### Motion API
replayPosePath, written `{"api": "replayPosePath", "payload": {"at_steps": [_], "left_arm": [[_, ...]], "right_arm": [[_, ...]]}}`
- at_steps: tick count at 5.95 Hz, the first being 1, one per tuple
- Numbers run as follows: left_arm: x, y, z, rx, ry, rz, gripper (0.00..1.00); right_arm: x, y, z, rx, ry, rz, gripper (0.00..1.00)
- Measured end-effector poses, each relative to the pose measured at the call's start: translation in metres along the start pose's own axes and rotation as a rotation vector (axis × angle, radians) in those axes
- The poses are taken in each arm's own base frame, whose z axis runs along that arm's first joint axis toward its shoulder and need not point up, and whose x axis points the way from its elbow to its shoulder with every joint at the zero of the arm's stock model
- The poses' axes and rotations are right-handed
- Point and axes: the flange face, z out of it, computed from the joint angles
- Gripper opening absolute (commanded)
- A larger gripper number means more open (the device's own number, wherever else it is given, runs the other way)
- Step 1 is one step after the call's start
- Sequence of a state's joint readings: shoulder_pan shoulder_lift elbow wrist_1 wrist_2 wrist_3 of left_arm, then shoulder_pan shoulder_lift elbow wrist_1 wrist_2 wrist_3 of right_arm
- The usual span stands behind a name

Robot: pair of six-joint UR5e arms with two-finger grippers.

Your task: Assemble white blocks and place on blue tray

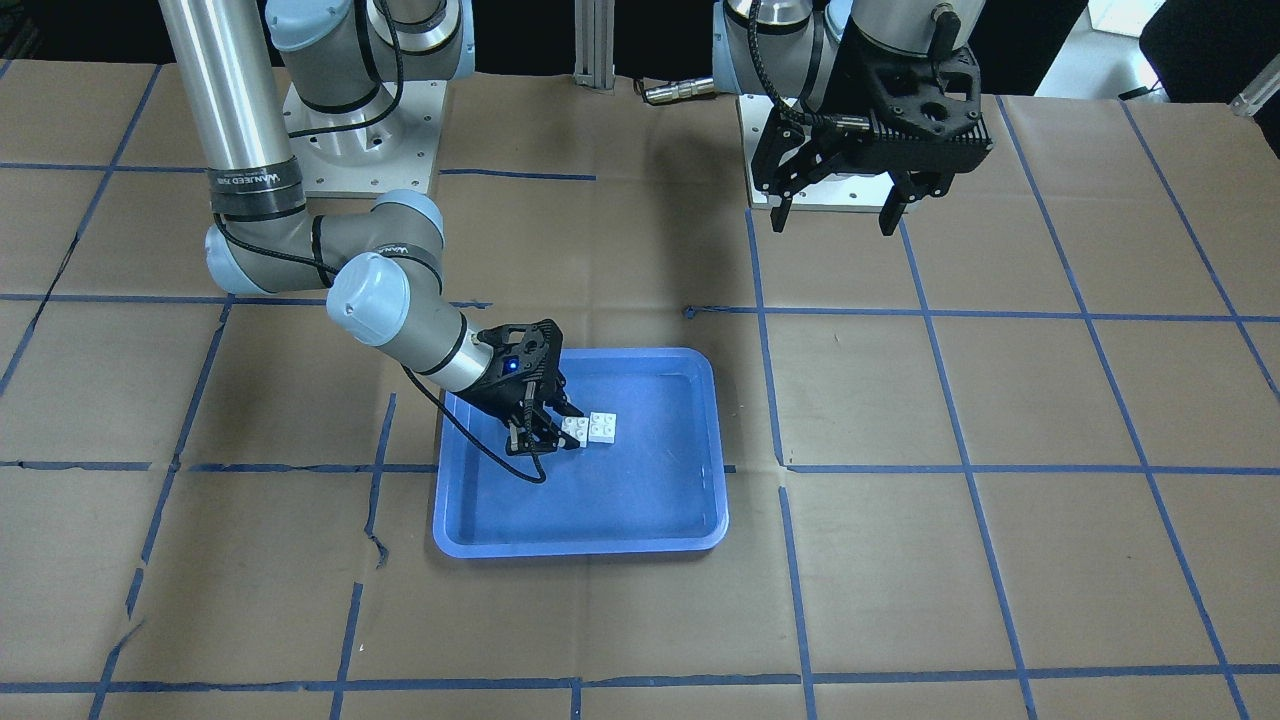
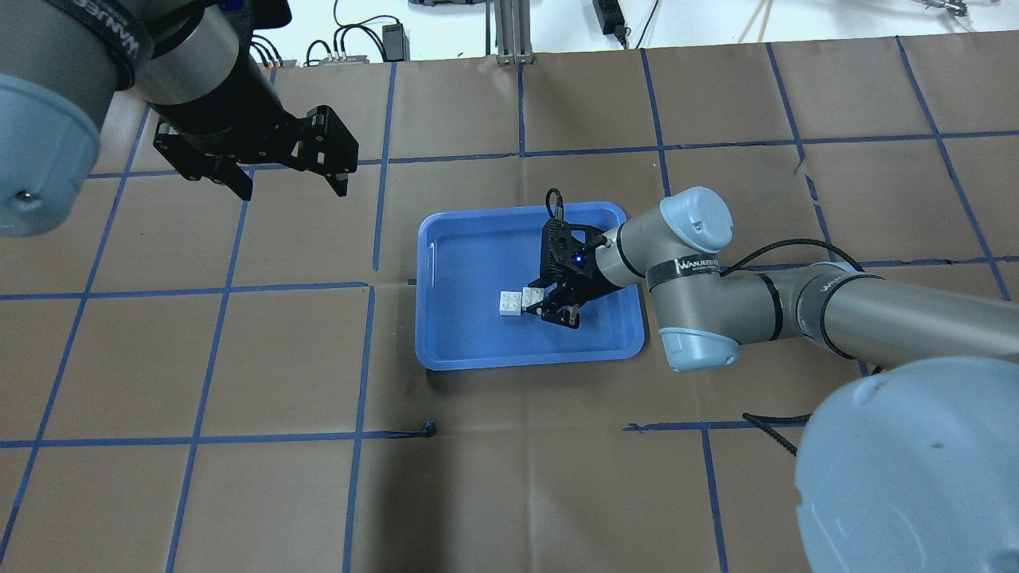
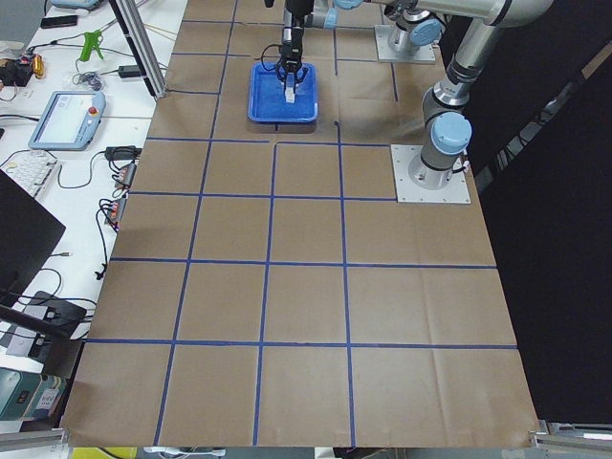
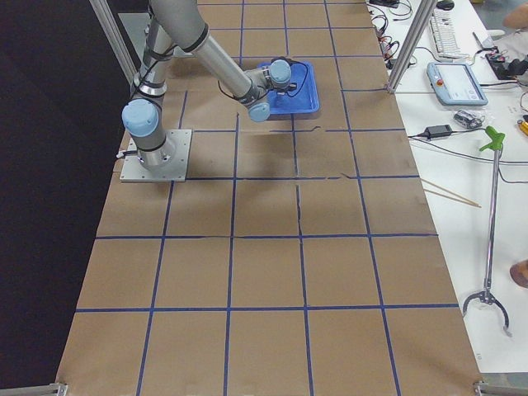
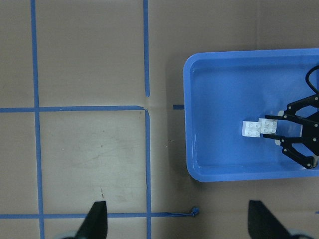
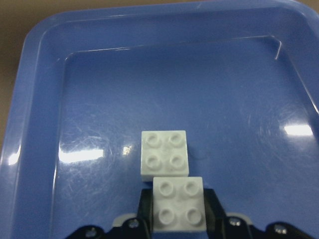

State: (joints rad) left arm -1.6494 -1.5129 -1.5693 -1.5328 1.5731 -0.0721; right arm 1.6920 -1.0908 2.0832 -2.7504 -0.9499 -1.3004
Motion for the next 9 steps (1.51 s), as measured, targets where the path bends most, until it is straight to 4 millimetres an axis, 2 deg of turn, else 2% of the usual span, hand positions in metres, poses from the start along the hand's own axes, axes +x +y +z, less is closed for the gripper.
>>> {"api": "replayPosePath", "payload": {"at_steps": [2, 4, 5, 7, 9], "left_arm": [[0.001, 0.000, -0.001, 0.003, 0.001, 0.001, 0.99], [0.000, 0.001, -0.002, 0.007, 0.001, 0.000, 0.99], [0.000, 0.001, -0.002, 0.008, 0.001, 0.000, 0.99], [0.000, 0.001, -0.002, 0.009, 0.001, 0.000, 0.99], [0.000, 0.001, -0.002, 0.009, 0.000, 0.000, 0.99]], "right_arm": [[0.000, 0.000, 0.000, 0.000, 0.001, 0.015, 0.99], [0.002, -0.001, -0.003, -0.003, 0.009, 0.020, 1.00], [0.004, -0.004, -0.011, -0.017, 0.028, 0.024, 1.00], [0.006, -0.016, -0.041, -0.062, 0.055, 0.085, 1.00], [0.007, -0.020, -0.089, -0.140, 0.060, 0.178, 1.00]]}}
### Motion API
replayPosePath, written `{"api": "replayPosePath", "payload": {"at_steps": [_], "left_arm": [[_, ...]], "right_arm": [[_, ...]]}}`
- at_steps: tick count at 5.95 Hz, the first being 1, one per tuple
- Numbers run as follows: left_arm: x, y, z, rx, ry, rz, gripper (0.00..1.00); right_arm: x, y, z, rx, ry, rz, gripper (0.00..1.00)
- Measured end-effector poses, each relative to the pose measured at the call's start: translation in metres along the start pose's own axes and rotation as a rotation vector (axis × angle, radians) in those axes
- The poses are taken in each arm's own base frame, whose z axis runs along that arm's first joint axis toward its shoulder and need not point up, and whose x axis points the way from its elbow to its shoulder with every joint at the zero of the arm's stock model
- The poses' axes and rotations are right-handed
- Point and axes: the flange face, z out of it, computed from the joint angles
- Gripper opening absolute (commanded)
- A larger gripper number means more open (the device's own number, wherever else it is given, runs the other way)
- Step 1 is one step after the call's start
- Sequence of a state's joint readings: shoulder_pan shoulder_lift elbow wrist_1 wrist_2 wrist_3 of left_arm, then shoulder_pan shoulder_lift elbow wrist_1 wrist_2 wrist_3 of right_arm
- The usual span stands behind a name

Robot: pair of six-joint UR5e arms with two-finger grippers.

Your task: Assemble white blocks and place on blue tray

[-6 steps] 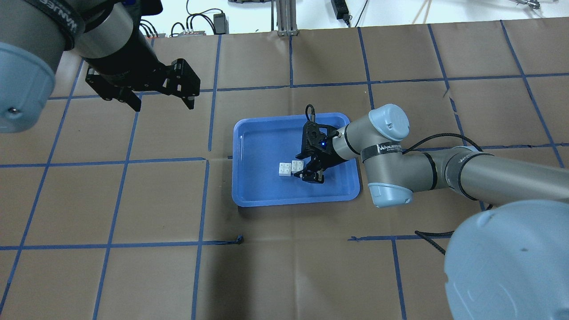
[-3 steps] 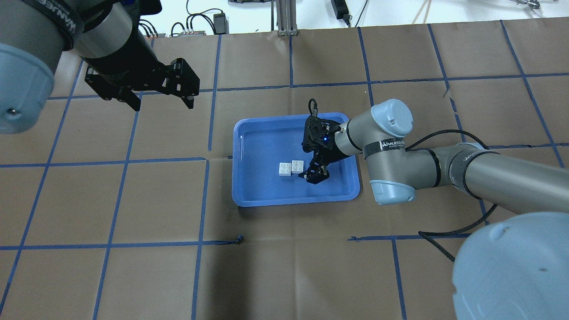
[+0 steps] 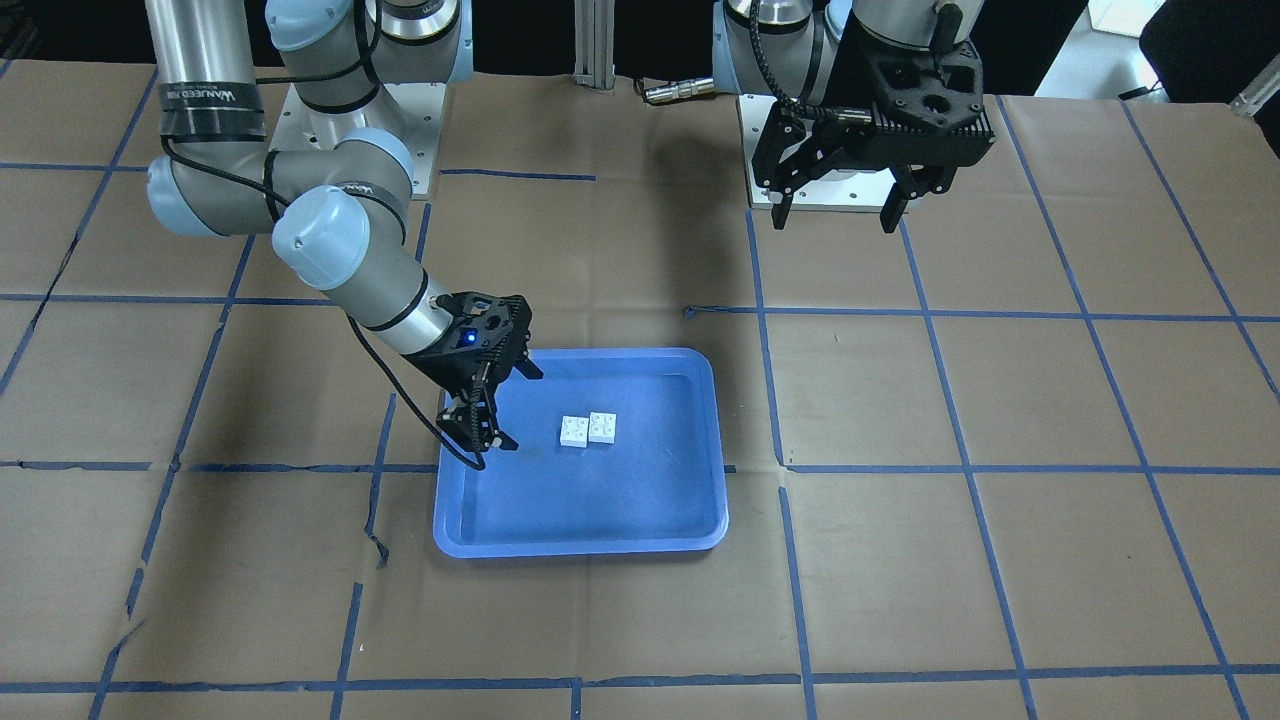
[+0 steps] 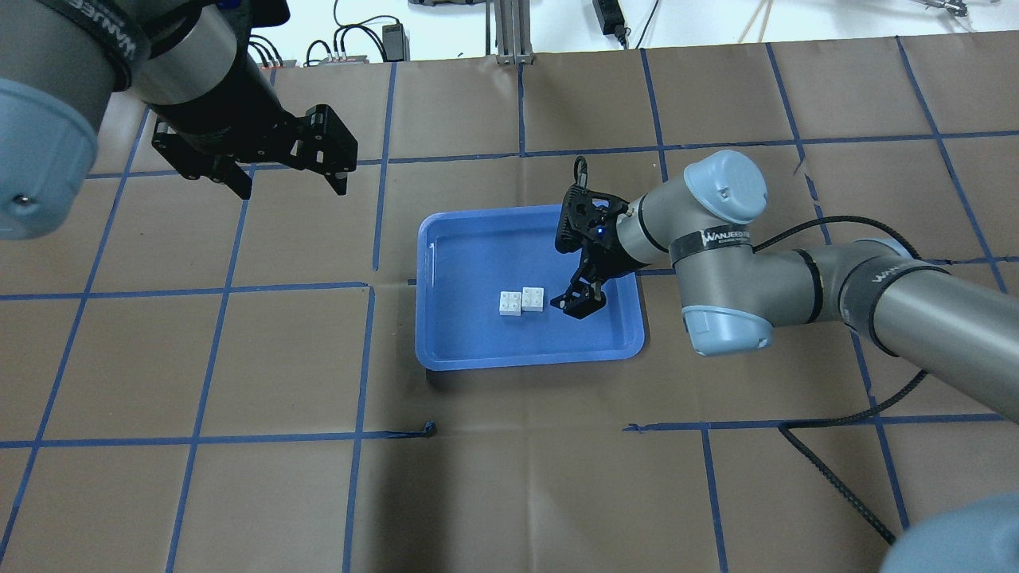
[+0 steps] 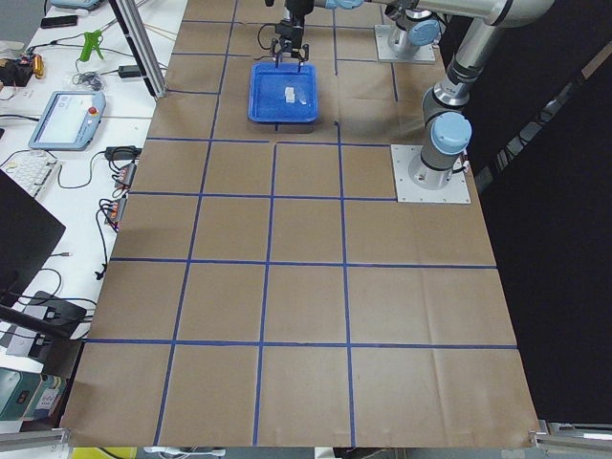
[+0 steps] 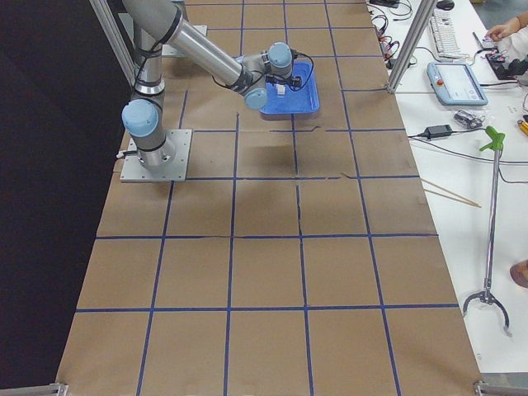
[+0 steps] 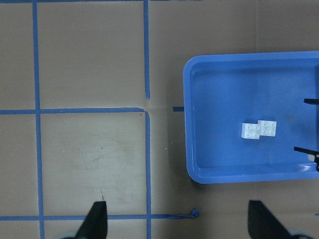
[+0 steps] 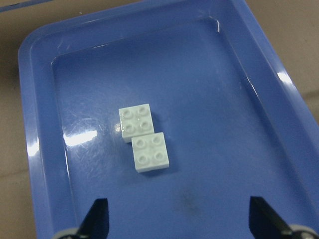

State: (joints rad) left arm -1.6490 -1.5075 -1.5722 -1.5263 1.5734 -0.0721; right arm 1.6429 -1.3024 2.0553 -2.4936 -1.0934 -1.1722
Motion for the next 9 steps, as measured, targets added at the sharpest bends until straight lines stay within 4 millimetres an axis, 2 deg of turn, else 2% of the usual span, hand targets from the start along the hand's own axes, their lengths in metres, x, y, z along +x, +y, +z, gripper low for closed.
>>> {"api": "replayPosePath", "payload": {"at_steps": [2, 4, 6, 7, 8, 9], "left_arm": [[0.000, 0.000, 0.000, 0.000, 0.000, 0.000, 0.99], [0.000, 0.000, 0.000, -0.001, 0.001, 0.000, 0.99], [0.000, 0.000, 0.000, 0.001, 0.000, 0.000, 0.99], [0.000, 0.000, 0.000, 0.001, 0.000, 0.000, 0.99], [0.000, 0.000, 0.000, 0.000, 0.000, 0.000, 0.99], [0.000, 0.000, 0.000, 0.000, 0.000, 0.000, 0.99]], "right_arm": [[0.013, -0.010, -0.057, -0.139, 0.018, 0.226, 1.00], [0.026, -0.030, -0.116, -0.294, 0.077, 0.554, 1.00], [0.038, -0.046, -0.190, -0.443, 0.188, 0.915, 1.00], [0.044, -0.046, -0.229, -0.482, 0.234, 1.085, 1.00], [0.042, -0.046, -0.263, -0.489, 0.272, 1.187, 1.00], [0.031, -0.052, -0.285, -0.478, 0.308, 1.254, 1.00]]}}
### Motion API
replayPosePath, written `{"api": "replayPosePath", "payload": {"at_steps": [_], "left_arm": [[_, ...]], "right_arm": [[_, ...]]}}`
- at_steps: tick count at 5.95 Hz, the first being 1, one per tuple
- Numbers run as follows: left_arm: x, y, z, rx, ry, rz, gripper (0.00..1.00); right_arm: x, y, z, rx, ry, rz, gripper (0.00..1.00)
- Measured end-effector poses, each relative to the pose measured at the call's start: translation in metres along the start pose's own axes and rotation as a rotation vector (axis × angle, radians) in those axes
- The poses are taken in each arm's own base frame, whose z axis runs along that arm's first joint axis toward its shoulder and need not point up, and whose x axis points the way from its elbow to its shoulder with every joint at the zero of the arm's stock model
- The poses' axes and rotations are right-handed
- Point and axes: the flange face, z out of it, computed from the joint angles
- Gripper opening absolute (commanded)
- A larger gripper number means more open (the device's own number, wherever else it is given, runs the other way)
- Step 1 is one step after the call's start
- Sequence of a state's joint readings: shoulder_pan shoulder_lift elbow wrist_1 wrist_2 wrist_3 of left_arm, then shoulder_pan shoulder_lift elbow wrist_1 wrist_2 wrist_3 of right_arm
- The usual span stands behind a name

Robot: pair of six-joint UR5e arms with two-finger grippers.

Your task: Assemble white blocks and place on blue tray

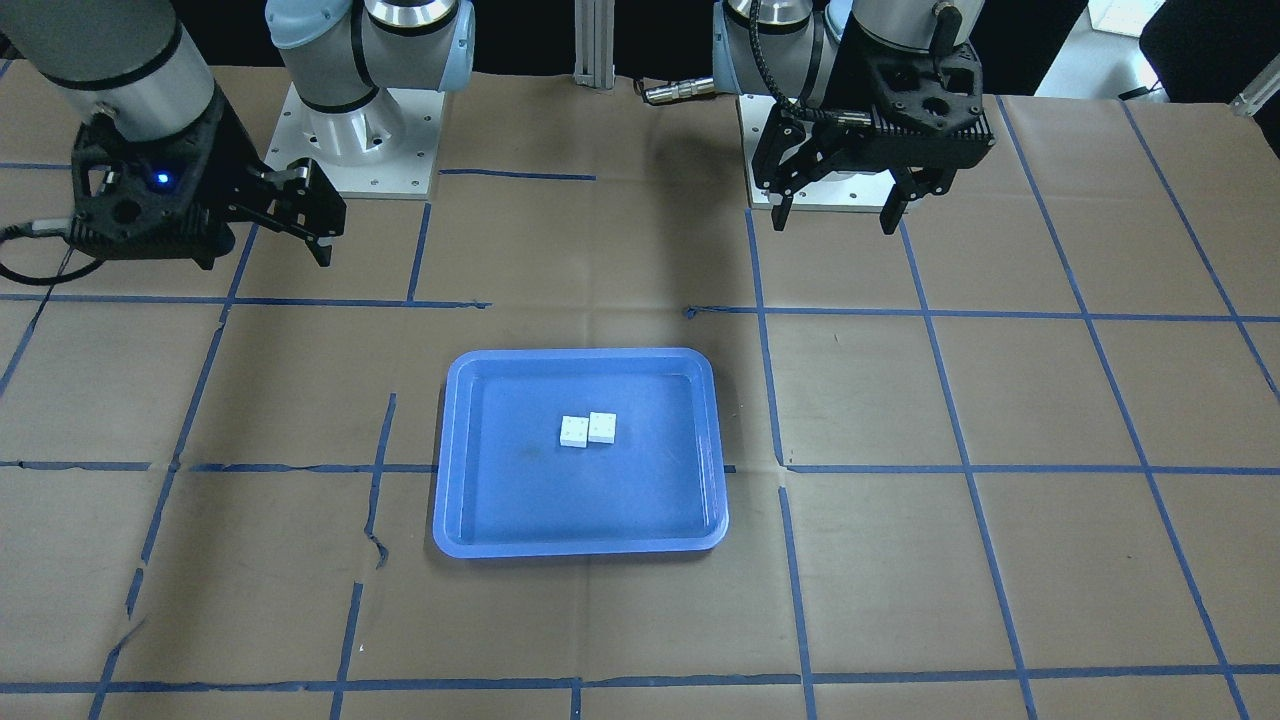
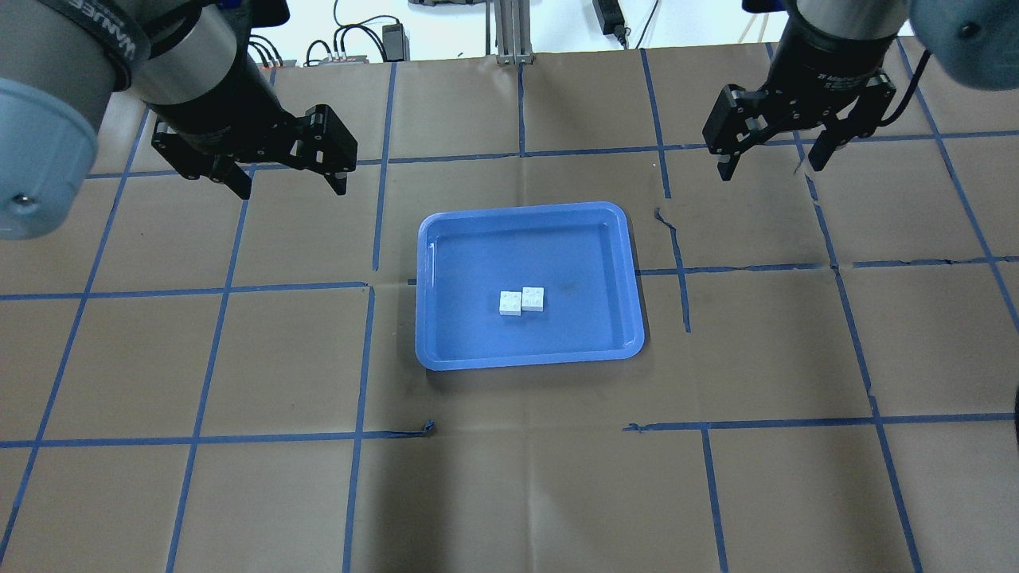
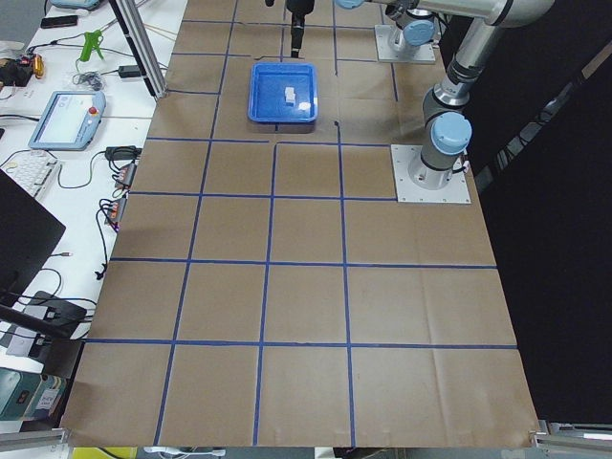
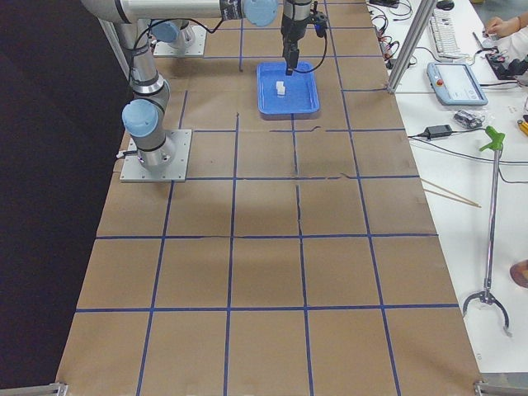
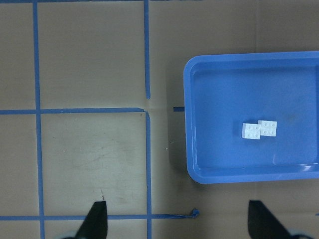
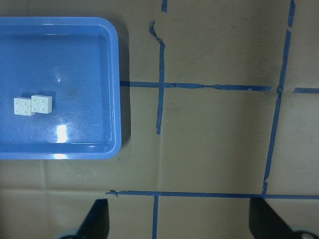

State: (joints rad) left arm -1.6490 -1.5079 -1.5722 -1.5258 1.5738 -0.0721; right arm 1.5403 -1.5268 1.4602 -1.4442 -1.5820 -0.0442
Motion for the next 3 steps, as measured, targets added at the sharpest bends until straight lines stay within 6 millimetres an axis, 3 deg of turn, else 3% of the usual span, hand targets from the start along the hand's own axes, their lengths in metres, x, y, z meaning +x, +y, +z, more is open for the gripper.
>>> {"api": "replayPosePath", "payload": {"at_steps": [1, 3], "left_arm": [[0.000, 0.000, 0.000, 0.000, 0.000, 0.000, 0.99], [0.000, 0.000, 0.000, 0.001, 0.000, 0.000, 0.99]], "right_arm": [[-0.005, 0.008, -0.010, 0.007, 0.001, 0.049, 1.00], [-0.018, 0.013, -0.012, 0.002, -0.003, 0.075, 1.00]]}}
